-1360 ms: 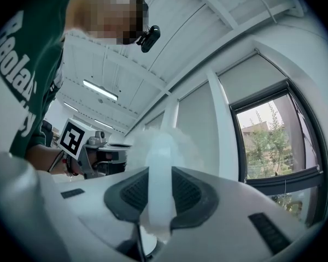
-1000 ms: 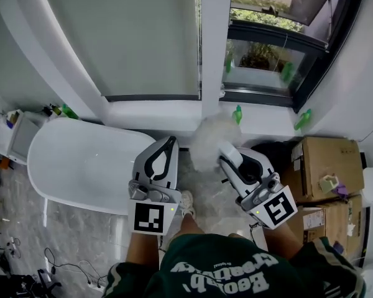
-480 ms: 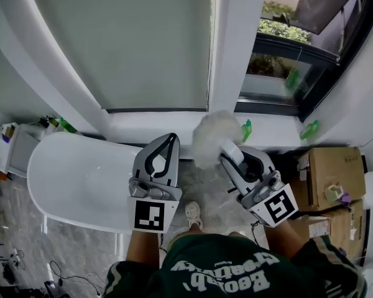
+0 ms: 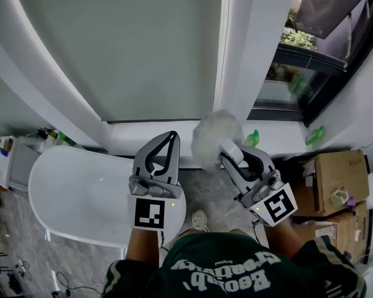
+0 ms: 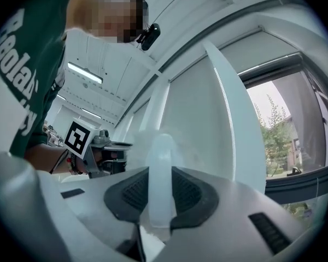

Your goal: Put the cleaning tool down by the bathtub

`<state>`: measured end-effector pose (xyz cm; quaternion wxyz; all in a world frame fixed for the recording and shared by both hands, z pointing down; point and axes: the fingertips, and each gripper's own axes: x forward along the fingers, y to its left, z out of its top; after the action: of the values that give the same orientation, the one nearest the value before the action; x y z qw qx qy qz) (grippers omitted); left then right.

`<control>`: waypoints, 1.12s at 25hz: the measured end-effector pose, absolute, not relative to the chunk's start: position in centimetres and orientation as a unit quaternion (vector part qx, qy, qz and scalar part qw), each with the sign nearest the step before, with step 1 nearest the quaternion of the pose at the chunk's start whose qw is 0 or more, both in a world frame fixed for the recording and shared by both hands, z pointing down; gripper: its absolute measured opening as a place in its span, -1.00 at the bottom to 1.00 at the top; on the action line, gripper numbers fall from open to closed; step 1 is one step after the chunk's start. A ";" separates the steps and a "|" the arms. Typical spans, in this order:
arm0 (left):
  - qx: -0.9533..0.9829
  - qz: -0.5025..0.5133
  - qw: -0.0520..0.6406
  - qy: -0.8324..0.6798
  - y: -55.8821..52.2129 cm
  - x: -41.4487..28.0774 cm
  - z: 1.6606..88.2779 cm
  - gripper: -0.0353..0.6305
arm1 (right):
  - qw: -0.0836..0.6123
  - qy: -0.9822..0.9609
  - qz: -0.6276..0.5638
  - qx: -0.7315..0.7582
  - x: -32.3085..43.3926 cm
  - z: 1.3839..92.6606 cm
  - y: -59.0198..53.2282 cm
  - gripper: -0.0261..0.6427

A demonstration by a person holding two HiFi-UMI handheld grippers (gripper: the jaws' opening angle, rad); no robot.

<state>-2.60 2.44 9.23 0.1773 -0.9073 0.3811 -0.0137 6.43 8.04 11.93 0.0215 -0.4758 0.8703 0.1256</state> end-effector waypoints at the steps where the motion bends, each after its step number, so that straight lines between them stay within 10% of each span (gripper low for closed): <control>1: -0.908 -0.013 0.177 0.381 1.7 -2.7 9.2 -0.87 | 0.021 0.869 0.120 -0.479 6.3 12.1 7.5 -0.64; 28: -0.884 -0.019 0.127 0.449 -6.3 -3.3 11.4 -0.87 | 0.040 0.898 0.088 -0.429 7.5 14.5 -2.5 -0.64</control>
<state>-3.28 -6.30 11.35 0.1275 -0.8840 0.4493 -0.0195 7.48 -2.53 14.51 0.0399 -0.4286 0.8983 0.0882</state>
